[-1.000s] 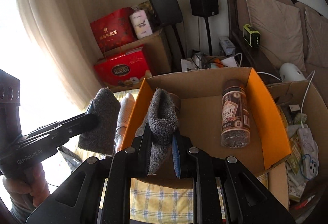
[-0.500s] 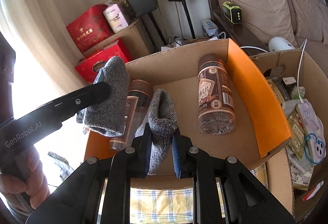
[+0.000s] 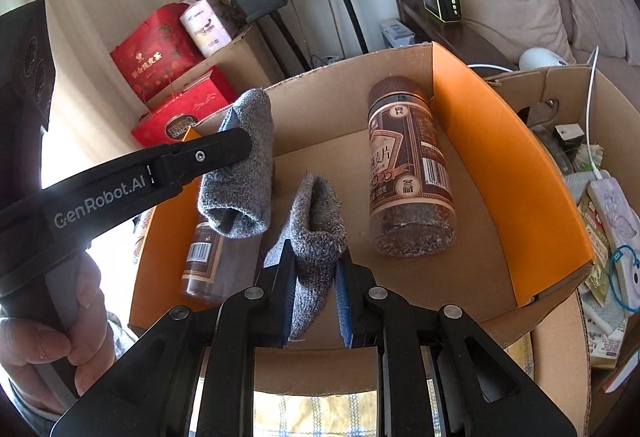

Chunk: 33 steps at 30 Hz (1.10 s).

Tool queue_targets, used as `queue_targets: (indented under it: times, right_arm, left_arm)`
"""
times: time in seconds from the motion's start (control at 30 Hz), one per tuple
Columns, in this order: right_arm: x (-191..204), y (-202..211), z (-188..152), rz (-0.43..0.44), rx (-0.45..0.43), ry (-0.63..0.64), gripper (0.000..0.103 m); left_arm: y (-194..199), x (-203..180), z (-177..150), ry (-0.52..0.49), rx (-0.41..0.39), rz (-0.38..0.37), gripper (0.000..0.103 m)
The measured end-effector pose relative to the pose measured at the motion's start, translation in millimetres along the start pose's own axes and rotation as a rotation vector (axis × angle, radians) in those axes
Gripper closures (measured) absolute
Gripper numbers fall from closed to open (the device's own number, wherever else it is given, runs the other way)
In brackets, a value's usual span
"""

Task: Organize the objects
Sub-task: 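Carry both grey socks over into the box beside the jars, then open both grippers to drop the socks into the box, then withdraw both tools from the box toward the Snickers bars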

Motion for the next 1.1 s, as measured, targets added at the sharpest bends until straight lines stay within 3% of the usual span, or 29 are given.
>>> queue_targets:
  times: [0.13, 0.23, 0.47, 0.53, 0.7, 0.73, 0.9, 1.1]
  right_arm:
    - [-0.3, -8.5, -1.9, -0.004, 0.018, 0.001, 0.085]
    - [0.8, -12.1, -2.7, -0.038, 0.009, 0.035, 0.077]
    - [-10.8, -4.4, 4.6, -0.104, -0.039, 0.041, 0.053]
    - [-14.9, -0.3, 8.3, -0.128, -0.051, 0.035, 0.051]
    - [-21.8, 14.9, 14.5, -0.133, -0.07, 0.014, 0.048]
    - [-20.9, 18.3, 16.2, -0.137, -0.078, 0.017, 0.046]
    - [-11.6, 37.1, 19.6, -0.162, -0.128, 0.057, 0.022]
    - [4.8, 51.1, 21.4, -0.162, -0.15, 0.113, 0.017]
  left_arm:
    - [-14.5, 5.8, -0.5, 0.013, 0.033, 0.018, 0.087]
    - [-17.9, 10.3, -1.6, 0.013, 0.041, 0.046, 0.084]
    - [11.9, 8.2, 2.2, 0.002, -0.022, 0.041, 0.058]
    - [23.7, 9.3, 3.5, -0.005, -0.045, 0.053, 0.053]
    - [54.4, 15.6, 1.6, -0.003, -0.099, 0.048, 0.026]
    - [60.3, 16.9, 0.7, -0.007, -0.108, 0.049, 0.024]
    - [86.0, 23.3, -7.3, -0.036, -0.141, 0.079, 0.011]
    - [107.9, 36.0, -19.9, -0.014, -0.159, 0.094, 0.005]
Point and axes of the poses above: each gripper's, at about its wrist camera, not at the fingertips, and y roughly against the way its jaws point, x to its left, z to its top, the point moved 7 cm from there along -y, roughly the way its jaws point, and after that the axes turned 15 degrees about -z, right-handed, at the moved point
